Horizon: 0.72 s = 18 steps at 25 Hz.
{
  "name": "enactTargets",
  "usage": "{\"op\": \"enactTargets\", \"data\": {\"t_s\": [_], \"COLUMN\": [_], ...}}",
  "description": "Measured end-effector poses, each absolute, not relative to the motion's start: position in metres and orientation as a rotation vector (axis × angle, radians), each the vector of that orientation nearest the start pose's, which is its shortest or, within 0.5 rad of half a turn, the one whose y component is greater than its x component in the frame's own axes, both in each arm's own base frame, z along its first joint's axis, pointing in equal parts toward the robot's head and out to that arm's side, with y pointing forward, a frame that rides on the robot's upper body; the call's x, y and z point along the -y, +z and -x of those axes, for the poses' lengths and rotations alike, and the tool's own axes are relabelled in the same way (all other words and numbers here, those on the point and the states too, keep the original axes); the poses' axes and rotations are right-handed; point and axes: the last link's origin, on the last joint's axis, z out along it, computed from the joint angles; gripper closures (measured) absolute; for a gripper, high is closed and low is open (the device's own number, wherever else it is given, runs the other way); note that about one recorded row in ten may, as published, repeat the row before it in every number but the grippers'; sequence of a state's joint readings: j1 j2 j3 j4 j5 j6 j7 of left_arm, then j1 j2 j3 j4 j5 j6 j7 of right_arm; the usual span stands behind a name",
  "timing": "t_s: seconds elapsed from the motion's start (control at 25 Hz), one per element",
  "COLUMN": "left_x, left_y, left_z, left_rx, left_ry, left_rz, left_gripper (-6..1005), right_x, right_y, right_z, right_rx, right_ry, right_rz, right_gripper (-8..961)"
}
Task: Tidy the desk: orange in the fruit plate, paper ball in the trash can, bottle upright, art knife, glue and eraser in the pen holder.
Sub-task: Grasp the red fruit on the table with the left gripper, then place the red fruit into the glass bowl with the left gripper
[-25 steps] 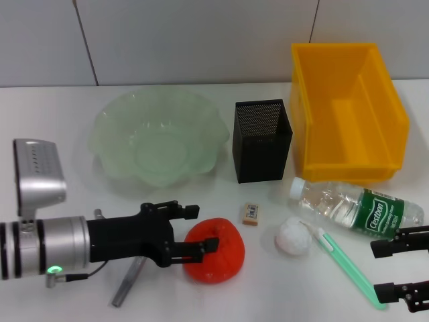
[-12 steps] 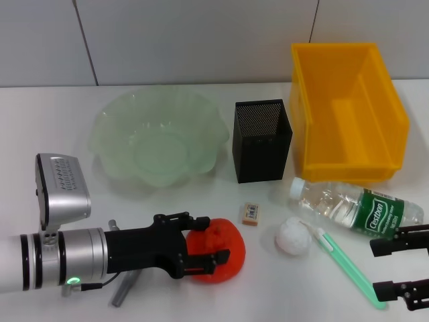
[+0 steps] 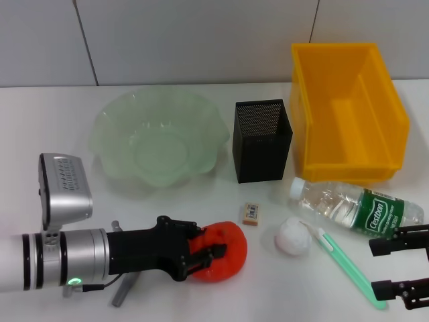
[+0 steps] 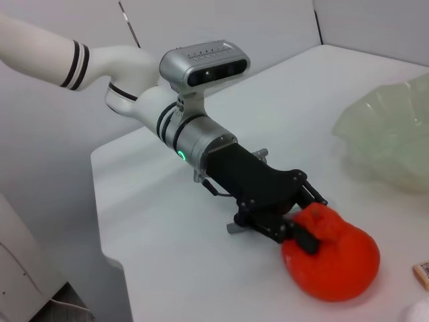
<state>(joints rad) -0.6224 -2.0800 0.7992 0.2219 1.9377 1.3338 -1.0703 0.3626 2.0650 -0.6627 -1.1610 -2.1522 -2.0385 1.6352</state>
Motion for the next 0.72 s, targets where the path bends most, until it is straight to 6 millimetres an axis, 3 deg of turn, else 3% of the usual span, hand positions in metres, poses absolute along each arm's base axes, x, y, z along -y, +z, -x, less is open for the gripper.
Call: {"op": "enactTargets", "data": {"t_s": [0.2,0.36,0.4,0.44,0.6,0.64,0.72], "left_x": [-0.305,-0.306,-0.306,-0.312,-0.322,-0.338,-0.348], "left_y": [-0.070,-0.039,-0.039,-0.008,0.012,0.028,0.034], "left_z": [0.263,0.260,0.260,0.253,0.247,0.241,0.238], "left_rx": [0.580,0.567,0.567,0.553,0.567,0.578,0.581], "left_ry": [-0.721,-0.783,-0.783,-0.807,-0.814,-0.844,-0.860], "left_rz": [2.846,2.857,2.857,2.838,2.787,2.698,2.643], "left_gripper": [634,709,728,747,785,794,813], "right_x": [-0.261,-0.261,-0.262,-0.262,-0.262,-0.261,-0.262], "right_y": [0.075,0.075,0.075,0.075,0.074,0.072,0.071], "right_z": [-0.266,-0.266,-0.267,-0.267,-0.267,-0.266,-0.265], "right_rx": [-0.654,-0.652,-0.651,-0.650,-0.649,-0.644,-0.641], "right_ry": [0.454,0.453,0.452,0.451,0.450,0.455,0.457], "right_rz": [2.972,2.967,2.965,2.963,2.966,2.972,2.975], "right_gripper": [214,214,214,214,214,214,214]}}
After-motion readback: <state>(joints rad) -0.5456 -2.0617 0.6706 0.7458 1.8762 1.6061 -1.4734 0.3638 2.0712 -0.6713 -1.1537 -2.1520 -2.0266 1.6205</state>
